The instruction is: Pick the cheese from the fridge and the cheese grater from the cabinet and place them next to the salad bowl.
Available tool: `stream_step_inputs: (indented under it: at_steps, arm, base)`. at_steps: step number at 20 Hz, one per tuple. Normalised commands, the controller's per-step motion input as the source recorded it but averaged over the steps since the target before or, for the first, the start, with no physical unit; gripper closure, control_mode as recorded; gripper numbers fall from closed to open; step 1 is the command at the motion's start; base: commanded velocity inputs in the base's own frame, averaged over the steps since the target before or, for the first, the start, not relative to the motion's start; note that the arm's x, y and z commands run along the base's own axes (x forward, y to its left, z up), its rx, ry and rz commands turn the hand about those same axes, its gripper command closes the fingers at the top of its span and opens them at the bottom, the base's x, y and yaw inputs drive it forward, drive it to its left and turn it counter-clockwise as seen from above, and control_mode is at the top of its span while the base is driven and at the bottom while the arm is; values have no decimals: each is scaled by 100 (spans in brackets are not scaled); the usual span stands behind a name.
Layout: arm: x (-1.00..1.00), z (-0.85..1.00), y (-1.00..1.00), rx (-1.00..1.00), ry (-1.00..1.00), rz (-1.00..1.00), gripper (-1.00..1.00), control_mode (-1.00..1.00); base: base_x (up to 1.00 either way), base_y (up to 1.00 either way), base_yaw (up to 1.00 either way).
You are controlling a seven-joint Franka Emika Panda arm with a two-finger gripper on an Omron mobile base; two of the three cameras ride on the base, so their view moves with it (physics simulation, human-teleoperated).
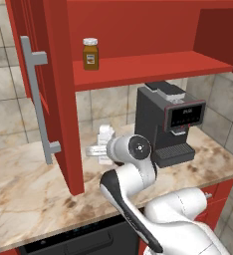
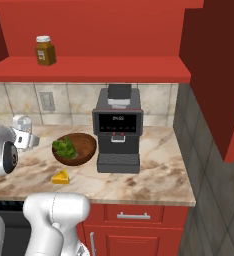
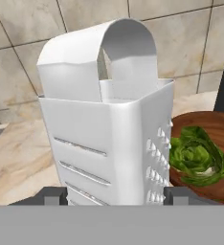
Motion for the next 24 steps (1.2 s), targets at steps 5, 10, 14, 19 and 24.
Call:
stream_step_inputs:
  at_steps: [5, 10, 14, 19, 24]
  arm:
    - [0, 0, 4, -2, 0, -15, 100, -100]
    - [11, -8, 0, 0, 0, -1, 100, -100]
    - [23, -27, 0, 0, 0, 0, 100, -100]
    - [18, -37, 0, 0, 0, 0, 100, -100]
    - [2, -18, 6, -2, 0, -5, 100, -100]
  base:
    - [0, 0, 0]
    - [0, 0, 0]
    - [0, 0, 0]
    - [0, 0, 0]
    - [0, 0, 0]
